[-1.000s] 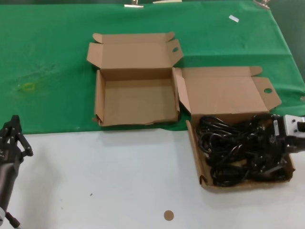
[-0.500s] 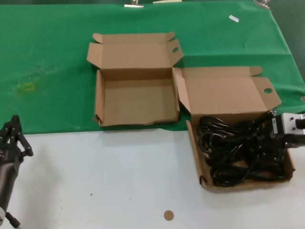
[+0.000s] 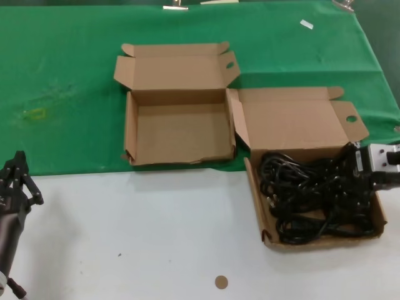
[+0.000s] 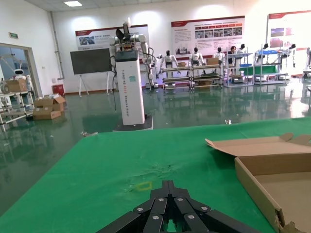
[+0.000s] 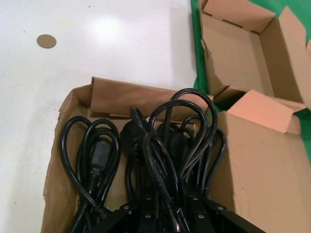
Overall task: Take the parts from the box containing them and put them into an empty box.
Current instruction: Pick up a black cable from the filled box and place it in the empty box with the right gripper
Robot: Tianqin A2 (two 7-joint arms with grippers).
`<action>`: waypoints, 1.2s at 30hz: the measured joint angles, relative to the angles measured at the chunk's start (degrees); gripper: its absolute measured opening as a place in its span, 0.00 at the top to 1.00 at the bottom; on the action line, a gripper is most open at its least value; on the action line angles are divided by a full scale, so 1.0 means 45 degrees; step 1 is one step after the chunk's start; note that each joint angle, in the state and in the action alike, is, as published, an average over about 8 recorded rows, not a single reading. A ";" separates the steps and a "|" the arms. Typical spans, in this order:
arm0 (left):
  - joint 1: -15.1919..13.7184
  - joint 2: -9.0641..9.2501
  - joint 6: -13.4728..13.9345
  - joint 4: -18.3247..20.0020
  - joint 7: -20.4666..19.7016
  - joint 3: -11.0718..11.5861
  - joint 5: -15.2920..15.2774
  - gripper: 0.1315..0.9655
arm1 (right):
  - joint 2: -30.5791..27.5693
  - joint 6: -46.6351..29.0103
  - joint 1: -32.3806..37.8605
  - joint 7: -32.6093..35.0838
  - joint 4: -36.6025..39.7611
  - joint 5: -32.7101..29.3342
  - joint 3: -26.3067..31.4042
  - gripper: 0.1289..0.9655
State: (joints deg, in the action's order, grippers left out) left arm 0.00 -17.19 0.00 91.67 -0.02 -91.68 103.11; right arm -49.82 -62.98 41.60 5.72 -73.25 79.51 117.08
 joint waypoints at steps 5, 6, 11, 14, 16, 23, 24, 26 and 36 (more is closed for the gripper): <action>0.0000 0.0000 0.0000 0.0000 0.0000 0.0000 0.0000 0.99 | -0.0107 -0.0264 0.0223 -0.0361 -0.0514 -0.0143 -0.0067 0.88; 0.0000 0.0000 0.0000 0.0000 0.0000 0.0000 0.0000 0.99 | -0.0127 -0.0333 0.0287 -0.0437 -0.0626 -0.0165 -0.0081 0.89; 0.0000 0.0000 0.0000 0.0000 0.0000 0.0000 0.0000 0.99 | -0.0131 -0.0712 0.0739 -0.0783 -0.1092 -0.0263 -0.0117 0.89; 0.0000 0.0000 0.0000 0.0000 0.0000 0.0000 0.0000 0.99 | 0.0034 -0.0907 0.1145 -0.0964 -0.1215 -0.0374 -0.0078 0.89; 0.0000 0.0000 0.0000 0.0000 0.0000 0.0000 0.0000 0.99 | 0.0243 -0.0999 0.1461 -0.1064 -0.1194 -0.0475 -0.0016 0.89; 0.0000 0.0000 0.0000 0.0000 0.0000 0.0000 0.0000 0.99 | 0.1437 -0.1037 0.2647 -0.1179 -0.0535 -0.0907 0.0375 0.89; 0.0000 0.0000 0.0000 0.0000 0.0000 0.0000 0.0000 0.99 | 0.1649 -0.0999 0.2813 -0.1170 -0.0392 -0.0977 0.0444 0.89; 0.0000 0.0000 0.0000 0.0000 0.0000 0.0000 0.0000 0.99 | 0.2079 -0.0896 0.3129 -0.1151 -0.0108 -0.1124 0.0579 0.89; 0.0000 0.0000 0.0000 0.0000 0.0000 0.0000 0.0000 0.99 | 0.4394 -0.0156 0.4559 -0.1126 0.1577 -0.1826 0.1276 0.89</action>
State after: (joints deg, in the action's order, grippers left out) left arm 0.00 -17.19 0.00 91.67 -0.02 -91.68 103.11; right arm -30.05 -63.69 62.11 0.66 -66.15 71.29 122.83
